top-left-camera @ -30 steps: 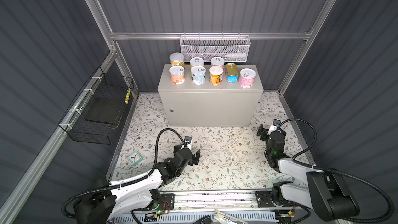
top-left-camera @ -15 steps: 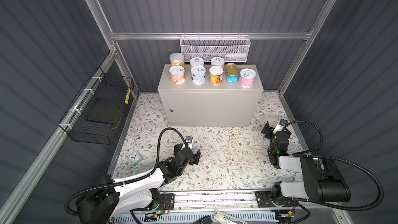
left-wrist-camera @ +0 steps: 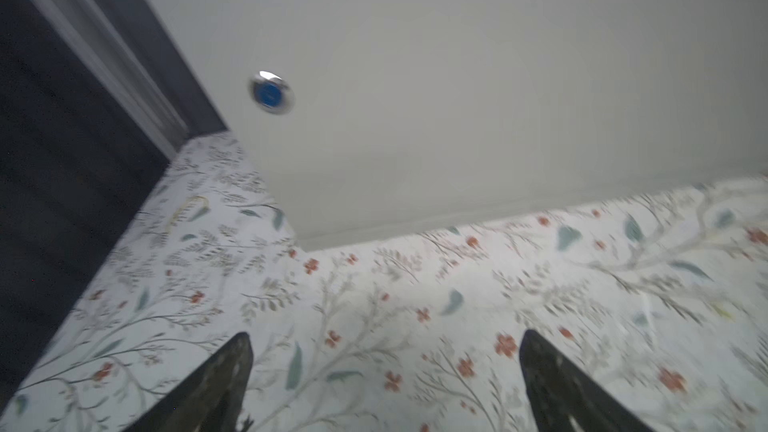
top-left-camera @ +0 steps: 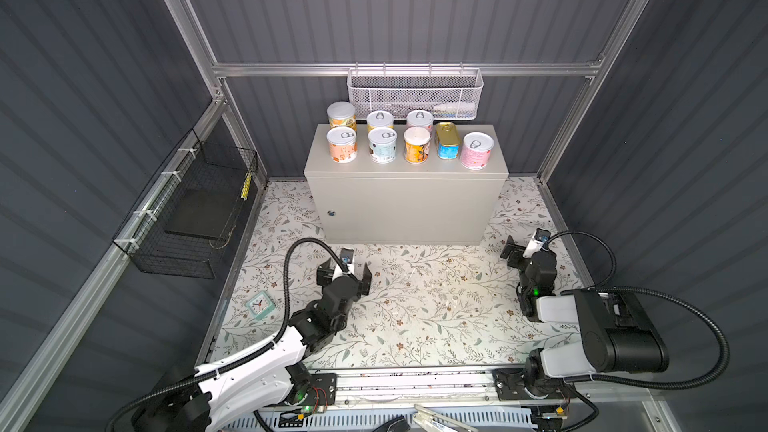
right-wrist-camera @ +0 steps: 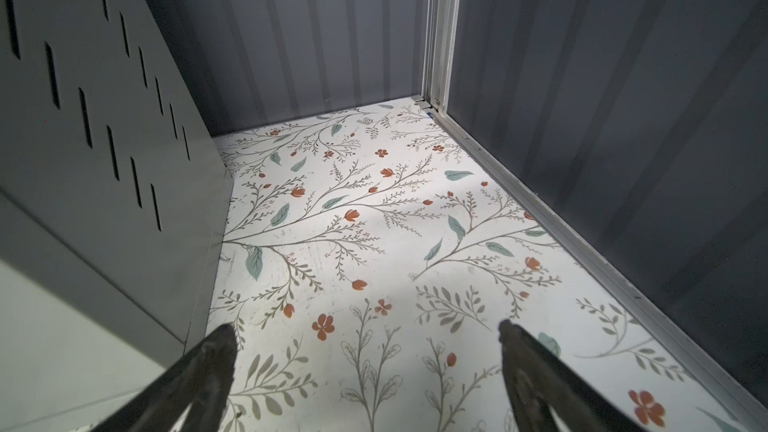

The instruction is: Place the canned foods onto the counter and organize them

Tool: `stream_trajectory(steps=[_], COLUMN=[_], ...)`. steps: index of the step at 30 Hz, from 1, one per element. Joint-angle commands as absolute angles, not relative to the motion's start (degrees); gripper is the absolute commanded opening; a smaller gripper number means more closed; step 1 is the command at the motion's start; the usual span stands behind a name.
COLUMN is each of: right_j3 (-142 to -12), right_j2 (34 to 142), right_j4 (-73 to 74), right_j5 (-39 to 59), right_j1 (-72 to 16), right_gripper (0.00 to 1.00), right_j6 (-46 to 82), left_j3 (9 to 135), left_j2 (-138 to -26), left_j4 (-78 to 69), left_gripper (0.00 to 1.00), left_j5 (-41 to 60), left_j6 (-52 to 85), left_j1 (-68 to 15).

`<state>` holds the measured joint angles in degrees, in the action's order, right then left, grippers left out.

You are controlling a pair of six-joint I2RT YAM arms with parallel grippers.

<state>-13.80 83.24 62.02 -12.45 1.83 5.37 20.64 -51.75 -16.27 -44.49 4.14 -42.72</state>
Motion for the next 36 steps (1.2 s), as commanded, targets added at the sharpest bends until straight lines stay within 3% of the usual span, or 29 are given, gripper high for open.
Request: stream_trajectory(steps=[1, 6, 11, 14, 18, 28, 36], right_j3=[-14.69, -14.46, -14.09, -12.07, -12.60, -14.35, -17.52], right_j2=[83.03, 83.33, 83.42, 83.64, 83.59, 83.50, 83.36], right_j4=[62.45, 63.35, 64.25, 68.19, 67.13, 63.94, 57.59], right_j5=[-11.93, -11.93, -12.03, -12.56, -12.57, -11.85, -11.03], right_j1=[2.02, 2.02, 2.02, 2.02, 2.02, 2.02, 1.94], right_gripper=[0.99, 0.99, 0.99, 0.99, 0.99, 0.99, 0.99], right_j6=[5.54, 5.46, 5.45, 5.63, 5.62, 5.27, 5.00], left_j3=[21.53, 16.61, 13.54, 15.02, 16.49, 14.65, 27.09], left_j2=[-52.15, -64.16, -86.85, -97.75, -103.83, -102.98, -98.60], left_j4=[-23.21, -46.03, -78.25, -87.64, -87.56, -85.02, -52.88], left_gripper=[1.00, 1.00, 1.00, 1.00, 1.00, 1.00, 1.00], left_j5=[-50.89, -51.51, -46.00, -45.77, -43.62, -29.18, -13.97], left_j6=[-2.71, -11.83, -18.55, -22.93, -20.09, -8.89, -1.20], left_j1=[-36.26, -31.47, -28.64, -28.15, -25.41, -14.55, -5.10])
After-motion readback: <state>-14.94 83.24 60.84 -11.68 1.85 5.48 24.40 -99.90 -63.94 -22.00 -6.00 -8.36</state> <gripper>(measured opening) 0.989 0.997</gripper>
